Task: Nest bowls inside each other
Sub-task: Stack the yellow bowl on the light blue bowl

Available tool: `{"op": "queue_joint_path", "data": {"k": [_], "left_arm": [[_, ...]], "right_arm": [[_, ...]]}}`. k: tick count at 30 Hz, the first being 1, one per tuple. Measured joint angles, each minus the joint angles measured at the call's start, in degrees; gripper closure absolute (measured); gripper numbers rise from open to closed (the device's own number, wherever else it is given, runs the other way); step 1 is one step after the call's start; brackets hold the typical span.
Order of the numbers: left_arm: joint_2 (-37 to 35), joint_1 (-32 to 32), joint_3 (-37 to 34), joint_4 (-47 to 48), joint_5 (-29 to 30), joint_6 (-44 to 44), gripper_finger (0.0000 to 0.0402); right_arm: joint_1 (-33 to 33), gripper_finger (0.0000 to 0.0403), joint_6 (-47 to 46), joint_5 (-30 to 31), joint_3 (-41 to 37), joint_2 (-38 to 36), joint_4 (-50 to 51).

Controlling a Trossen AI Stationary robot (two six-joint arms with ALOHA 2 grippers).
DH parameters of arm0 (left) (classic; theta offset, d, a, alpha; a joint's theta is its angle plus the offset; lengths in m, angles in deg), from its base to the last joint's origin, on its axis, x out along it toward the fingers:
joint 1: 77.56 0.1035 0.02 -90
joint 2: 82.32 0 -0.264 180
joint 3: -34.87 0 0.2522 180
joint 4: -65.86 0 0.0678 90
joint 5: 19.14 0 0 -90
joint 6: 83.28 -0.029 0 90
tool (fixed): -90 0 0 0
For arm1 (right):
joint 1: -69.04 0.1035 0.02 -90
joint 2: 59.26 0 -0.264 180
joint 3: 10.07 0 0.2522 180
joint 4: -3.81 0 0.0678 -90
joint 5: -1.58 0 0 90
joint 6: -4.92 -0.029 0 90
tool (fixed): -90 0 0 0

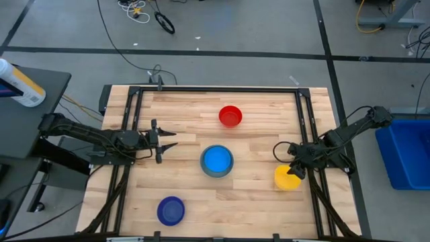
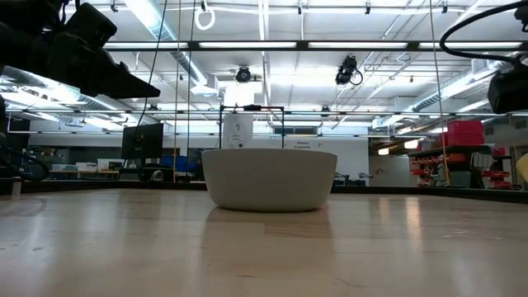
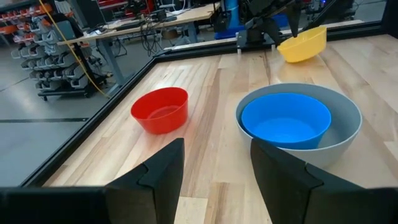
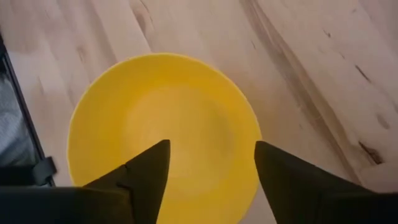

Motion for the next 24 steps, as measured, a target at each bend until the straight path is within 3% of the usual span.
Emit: {"op": "queue_joint_path", "data": {"k": [8, 15, 24], "left_arm": [[0.0, 0.0, 0.0, 0.0, 0.0, 0.3, 0.0207], [0.0, 0.0, 0.0, 0.0, 0.0, 0.4, 0.0207], [0.0, 0.0, 0.0, 0.0, 0.0, 0.4, 0.0207]], "right_arm": [[0.0, 0.0153, -0.3, 0.1, 0.0, 0.0, -0.6], [0.0, 0.0168, -0.3, -0.4, 0.0, 0.0, -8.0], [0.0, 0.0172, -0.3, -0.5, 0.0, 0.4, -3.0]]}}
